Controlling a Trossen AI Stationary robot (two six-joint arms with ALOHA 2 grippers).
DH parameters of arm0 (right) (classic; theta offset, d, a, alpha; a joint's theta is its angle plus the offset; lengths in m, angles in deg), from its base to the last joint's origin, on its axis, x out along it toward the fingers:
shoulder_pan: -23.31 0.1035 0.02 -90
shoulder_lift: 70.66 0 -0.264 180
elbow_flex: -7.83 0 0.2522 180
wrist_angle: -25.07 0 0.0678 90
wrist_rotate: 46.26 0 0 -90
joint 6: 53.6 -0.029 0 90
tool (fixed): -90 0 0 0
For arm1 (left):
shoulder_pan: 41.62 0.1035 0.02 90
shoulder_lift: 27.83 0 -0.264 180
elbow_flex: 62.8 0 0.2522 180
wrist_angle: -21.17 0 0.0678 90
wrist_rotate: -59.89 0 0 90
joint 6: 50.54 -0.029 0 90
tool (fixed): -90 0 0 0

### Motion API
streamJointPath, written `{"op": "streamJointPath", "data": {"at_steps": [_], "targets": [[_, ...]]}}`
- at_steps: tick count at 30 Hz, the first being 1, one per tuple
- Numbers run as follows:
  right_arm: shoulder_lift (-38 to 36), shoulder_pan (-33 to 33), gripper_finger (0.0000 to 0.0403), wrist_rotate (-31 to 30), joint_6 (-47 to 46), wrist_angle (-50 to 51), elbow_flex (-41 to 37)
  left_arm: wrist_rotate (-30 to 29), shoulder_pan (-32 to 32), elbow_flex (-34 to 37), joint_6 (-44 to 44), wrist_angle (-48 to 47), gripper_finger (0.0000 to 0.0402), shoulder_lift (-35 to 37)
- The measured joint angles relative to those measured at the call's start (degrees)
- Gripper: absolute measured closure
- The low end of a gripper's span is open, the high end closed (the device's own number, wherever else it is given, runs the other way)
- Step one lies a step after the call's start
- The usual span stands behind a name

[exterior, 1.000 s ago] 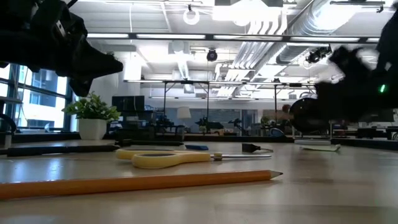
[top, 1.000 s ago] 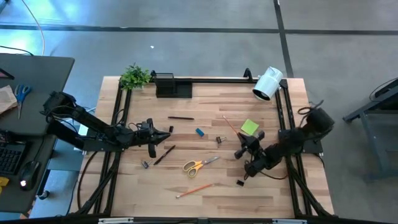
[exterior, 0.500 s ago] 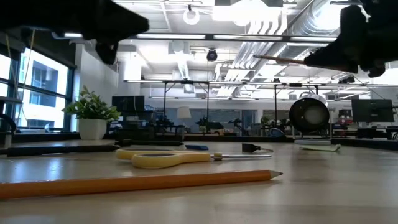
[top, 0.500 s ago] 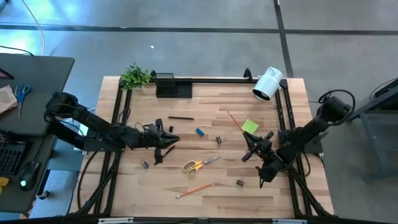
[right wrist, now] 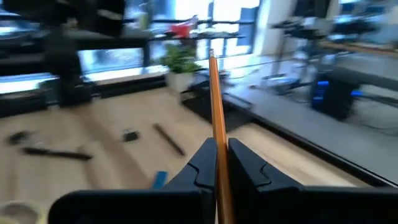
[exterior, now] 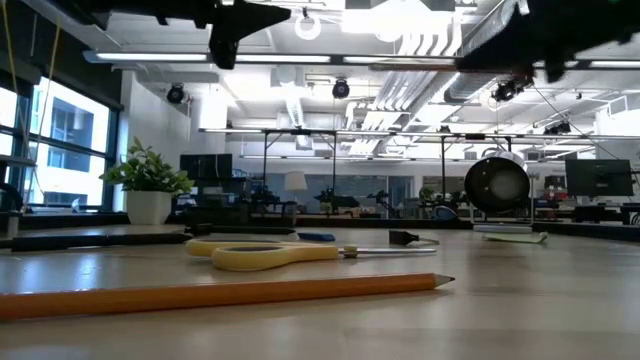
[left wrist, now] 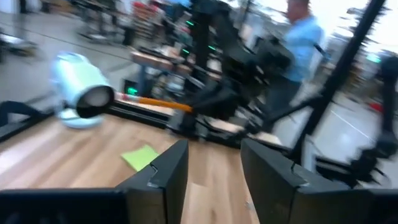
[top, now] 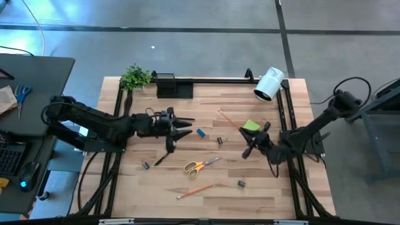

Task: Pick and place office supplies into organizer
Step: Put the top orange pencil into the top left section of the desk organizer

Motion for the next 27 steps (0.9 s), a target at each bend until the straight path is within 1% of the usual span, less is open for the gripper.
{"op": "streamJointPath", "data": {"at_steps": [3,6,9,11,13,14,17,21,23,27], "targets": [[-1.80,-3.19,0.0396,8.99,7.91,-7.78,0.00,6.49,1.37,-0.12,0.19,-1.49,0.0261,0.00],[-2.49,-4.71,0.0395,14.29,15.24,-17.18,0.00,10.22,1.74,-0.12,0.42,-2.31,0.0261,0.00],[-2.42,-5.56,0.0396,18.97,19.29,-24.18,0.02,10.54,1.62,-0.12,-0.01,-0.65,0.0261,-0.04],[-1.65,-6.51,0.0396,23.75,19.44,-27.20,0.03,10.10,1.57,-0.12,-0.01,3.35,0.0261,-0.12],[-0.15,-7.36,0.0396,27.56,18.94,-29.80,0.04,9.19,1.42,-0.15,-0.01,9.66,0.0261,-1.31],[0.89,-7.77,0.0395,28.52,18.77,-31.51,0.04,8.94,0.98,-0.16,-0.13,12.57,0.0261,-2.35],[4.89,-8.57,0.0395,28.71,18.75,-36.02,0.04,7.89,-0.61,-0.16,-1.30,20.70,0.0261,-6.83],[10.56,-8.65,0.0396,30.00,19.98,-43.67,0.04,0.82,-2.78,-0.14,-1.52,25.79,0.0261,-12.64],[12.72,-8.61,0.0394,29.98,20.22,-46.50,0.04,-1.48,-2.90,-0.14,-1.71,28.44,0.0261,-14.30],[15.77,-8.63,0.0394,29.97,18.92,-48.53,0.04,-1.81,-2.89,-0.14,-2.34,32.60,0.0261,-16.04]]}}
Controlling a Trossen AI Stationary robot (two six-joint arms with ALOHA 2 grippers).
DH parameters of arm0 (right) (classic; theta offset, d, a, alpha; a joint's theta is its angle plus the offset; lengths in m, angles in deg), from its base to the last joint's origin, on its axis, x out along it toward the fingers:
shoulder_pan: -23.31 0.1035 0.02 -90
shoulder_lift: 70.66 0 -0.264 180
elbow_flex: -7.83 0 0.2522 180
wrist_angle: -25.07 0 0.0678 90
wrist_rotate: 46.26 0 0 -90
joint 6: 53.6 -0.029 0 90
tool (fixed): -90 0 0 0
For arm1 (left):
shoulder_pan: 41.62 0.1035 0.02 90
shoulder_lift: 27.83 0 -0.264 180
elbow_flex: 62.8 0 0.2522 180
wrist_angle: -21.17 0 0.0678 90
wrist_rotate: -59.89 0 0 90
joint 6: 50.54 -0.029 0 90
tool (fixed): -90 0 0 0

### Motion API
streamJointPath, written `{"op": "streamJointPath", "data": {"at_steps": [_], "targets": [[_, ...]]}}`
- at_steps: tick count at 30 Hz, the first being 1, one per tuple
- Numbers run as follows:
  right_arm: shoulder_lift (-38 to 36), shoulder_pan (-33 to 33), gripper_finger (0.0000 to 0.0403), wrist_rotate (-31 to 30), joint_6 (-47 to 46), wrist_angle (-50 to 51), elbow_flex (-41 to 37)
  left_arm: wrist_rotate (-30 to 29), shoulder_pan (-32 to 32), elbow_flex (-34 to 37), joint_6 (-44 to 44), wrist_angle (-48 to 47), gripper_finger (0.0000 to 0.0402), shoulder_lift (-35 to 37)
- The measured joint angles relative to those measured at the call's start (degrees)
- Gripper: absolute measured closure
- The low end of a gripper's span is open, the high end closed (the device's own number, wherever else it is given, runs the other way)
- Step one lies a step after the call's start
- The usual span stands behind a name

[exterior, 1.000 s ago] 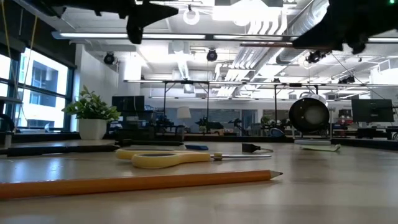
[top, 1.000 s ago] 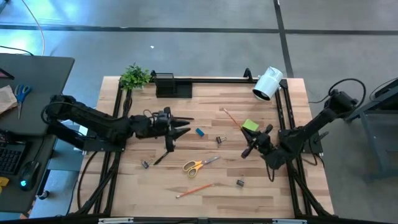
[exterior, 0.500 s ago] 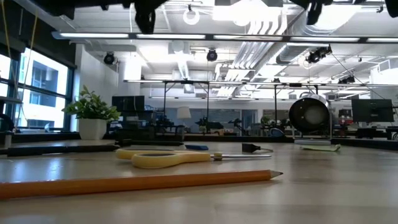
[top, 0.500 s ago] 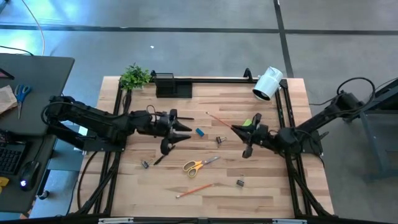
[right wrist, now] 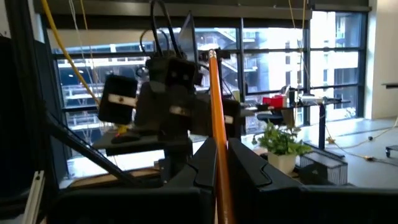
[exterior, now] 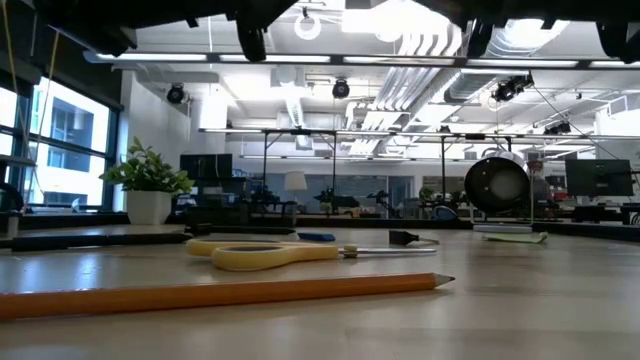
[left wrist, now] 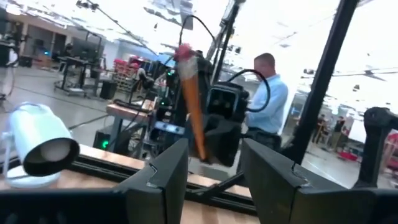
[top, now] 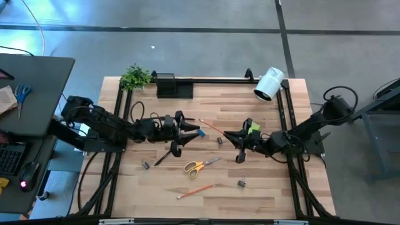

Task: Pick and place office supplies into organizer
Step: Put the top orange pencil into the top left section of the desk organizer

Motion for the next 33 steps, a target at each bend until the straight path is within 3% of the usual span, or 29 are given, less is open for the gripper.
{"op": "streamJointPath", "data": {"at_steps": [10,17,25,30,33], "targets": [[7.35,-1.22,0.0393,0.98,-2.82,-3.51,1.88,0.10,-0.02,0.00,-0.12,0.39,0.0261,-0.24],[12.15,-1.72,0.0392,-0.71,-2.54,0.37,7.08,-3.18,-0.11,0.02,3.19,-1.08,0.0265,-0.74],[13.13,-1.71,0.0392,-2.41,-1.49,2.08,8.24,-4.03,-0.01,0.02,2.96,-2.58,0.0341,-0.74],[12.96,0.53,0.0392,-9.55,4.17,0.19,8.26,1.32,0.06,0.02,1.68,-3.69,0.0392,-0.60],[12.92,2.83,0.0392,-13.75,10.76,-5.10,8.26,3.72,0.00,0.00,0.82,-3.82,0.0397,-0.24]]}}
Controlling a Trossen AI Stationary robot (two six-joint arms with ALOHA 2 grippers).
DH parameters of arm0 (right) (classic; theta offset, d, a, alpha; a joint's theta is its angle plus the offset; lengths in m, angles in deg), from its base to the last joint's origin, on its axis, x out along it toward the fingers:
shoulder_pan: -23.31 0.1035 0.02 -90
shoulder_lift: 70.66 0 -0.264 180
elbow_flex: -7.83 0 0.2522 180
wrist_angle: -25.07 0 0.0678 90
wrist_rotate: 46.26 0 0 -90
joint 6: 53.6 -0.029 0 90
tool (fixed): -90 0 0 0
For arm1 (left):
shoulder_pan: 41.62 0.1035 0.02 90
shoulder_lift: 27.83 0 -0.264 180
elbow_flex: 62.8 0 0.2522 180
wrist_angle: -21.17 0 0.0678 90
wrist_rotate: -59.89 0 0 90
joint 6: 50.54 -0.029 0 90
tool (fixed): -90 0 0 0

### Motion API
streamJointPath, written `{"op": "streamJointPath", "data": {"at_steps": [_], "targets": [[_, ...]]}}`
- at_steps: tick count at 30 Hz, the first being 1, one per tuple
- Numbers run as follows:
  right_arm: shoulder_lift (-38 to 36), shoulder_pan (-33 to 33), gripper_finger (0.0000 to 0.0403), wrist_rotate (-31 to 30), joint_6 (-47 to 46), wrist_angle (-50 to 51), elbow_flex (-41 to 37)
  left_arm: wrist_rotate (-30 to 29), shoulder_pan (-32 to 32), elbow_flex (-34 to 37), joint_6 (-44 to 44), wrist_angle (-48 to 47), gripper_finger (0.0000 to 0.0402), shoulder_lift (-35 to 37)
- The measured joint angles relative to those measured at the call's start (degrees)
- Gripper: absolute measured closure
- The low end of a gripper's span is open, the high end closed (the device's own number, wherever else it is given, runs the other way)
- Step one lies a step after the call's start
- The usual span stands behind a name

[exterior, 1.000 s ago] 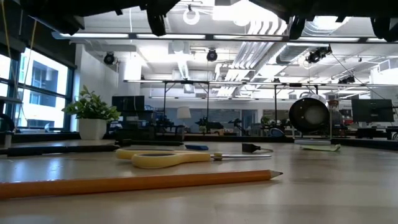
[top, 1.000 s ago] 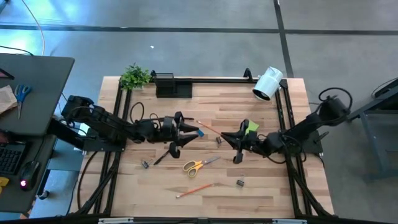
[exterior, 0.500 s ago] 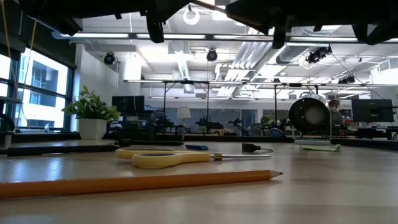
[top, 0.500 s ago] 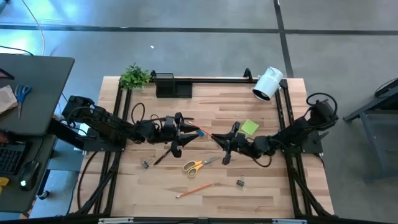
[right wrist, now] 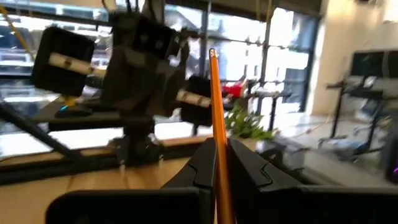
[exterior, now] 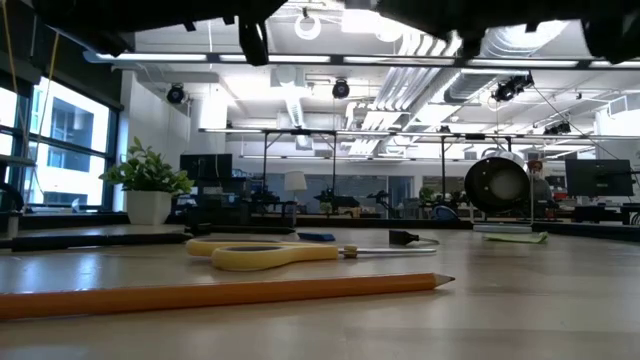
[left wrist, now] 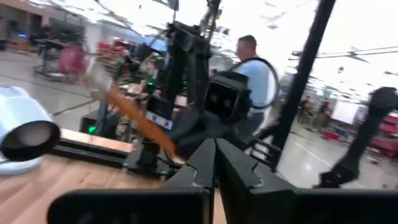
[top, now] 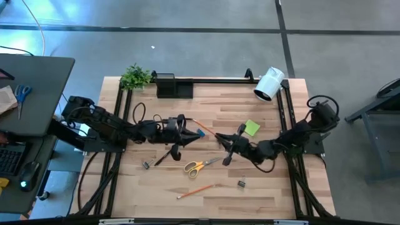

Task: Pick and place office supplies into organizer
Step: Put the top orange pencil into the top left section of the desk organizer

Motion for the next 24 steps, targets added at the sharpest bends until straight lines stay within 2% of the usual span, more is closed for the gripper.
{"op": "streamJointPath", "data": {"at_steps": [2,5,11,16,20,24], "targets": [[0.00,1.28,0.0392,-1.40,3.59,-3.54,0.00,0.31,0.00,0.00,0.02,-0.55,0.0387,-0.02],[-0.05,2.14,0.0391,0.29,4.10,-4.86,0.02,-1.67,0.04,0.00,0.32,-0.65,0.0360,-0.02],[0.12,0.02,0.0391,7.39,-3.78,-0.36,0.02,-4.45,0.00,0.00,1.97,-0.64,0.0271,-0.02],[2.69,-1.93,0.0391,8.03,-7.07,0.52,0.02,-4.62,0.00,0.00,0.59,-0.75,0.0213,-0.02],[4.49,-2.90,0.0391,9.17,-8.17,-0.58,0.02,-4.70,0.00,0.00,0.61,-0.69,0.0199,-0.02],[5.01,-3.21,0.0391,9.19,-8.15,-0.61,0.02,-8.99,0.00,0.00,0.48,-3.66,0.0214,-0.02]]}}
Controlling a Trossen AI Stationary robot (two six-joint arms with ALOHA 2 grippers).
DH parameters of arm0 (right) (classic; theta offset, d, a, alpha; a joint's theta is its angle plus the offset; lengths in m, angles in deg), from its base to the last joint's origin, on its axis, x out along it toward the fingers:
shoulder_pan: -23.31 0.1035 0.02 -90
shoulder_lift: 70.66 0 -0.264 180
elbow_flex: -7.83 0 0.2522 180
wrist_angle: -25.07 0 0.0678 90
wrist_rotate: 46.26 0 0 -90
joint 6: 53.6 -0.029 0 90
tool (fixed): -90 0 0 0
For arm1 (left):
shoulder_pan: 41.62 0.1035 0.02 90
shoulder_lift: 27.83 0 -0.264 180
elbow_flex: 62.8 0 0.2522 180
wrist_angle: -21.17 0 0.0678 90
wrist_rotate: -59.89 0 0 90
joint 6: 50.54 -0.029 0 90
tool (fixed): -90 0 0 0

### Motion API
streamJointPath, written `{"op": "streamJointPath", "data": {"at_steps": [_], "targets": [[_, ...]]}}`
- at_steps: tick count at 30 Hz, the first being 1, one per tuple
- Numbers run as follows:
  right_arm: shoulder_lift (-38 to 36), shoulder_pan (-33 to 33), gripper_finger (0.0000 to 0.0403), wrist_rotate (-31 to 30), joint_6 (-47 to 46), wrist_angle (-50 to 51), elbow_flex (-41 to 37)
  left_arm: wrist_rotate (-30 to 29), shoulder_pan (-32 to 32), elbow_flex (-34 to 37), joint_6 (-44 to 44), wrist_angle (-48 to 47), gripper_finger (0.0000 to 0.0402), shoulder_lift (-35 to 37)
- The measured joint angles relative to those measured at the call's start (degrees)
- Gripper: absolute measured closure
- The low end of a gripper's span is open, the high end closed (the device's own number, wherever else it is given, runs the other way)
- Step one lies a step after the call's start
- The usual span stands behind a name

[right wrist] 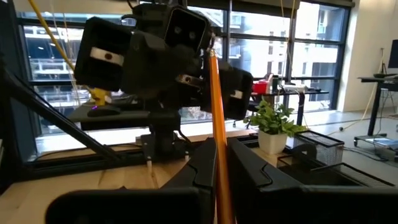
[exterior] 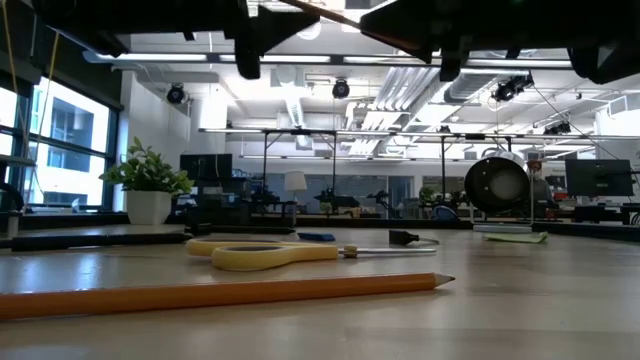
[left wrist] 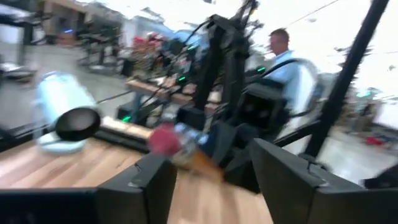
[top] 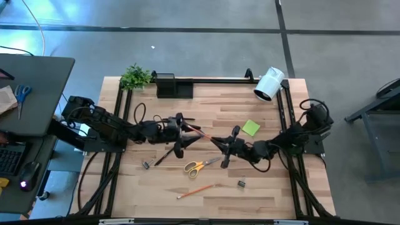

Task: Pick and place office supplies into organizer
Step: Put the top orange pencil into the top left section of the desk organizer

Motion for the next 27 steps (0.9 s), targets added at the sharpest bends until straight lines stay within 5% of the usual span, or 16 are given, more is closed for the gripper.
{"op": "streamJointPath", "data": {"at_steps": [15,20,27], "targets": [[-0.02,-0.30,0.0391,-1.46,0.39,3.01,-0.02,-1.26,-0.07,-0.02,-0.93,-0.79,0.0388,0.04],[-0.02,-1.69,0.0391,-0.33,-2.64,7.15,0.00,0.56,0.00,0.01,-2.90,-1.65,0.0388,0.02],[-0.02,-6.26,0.0391,9.94,-11.46,12.98,-0.02,0.57,0.04,-0.31,-3.11,-4.54,0.0395,-0.02]]}}
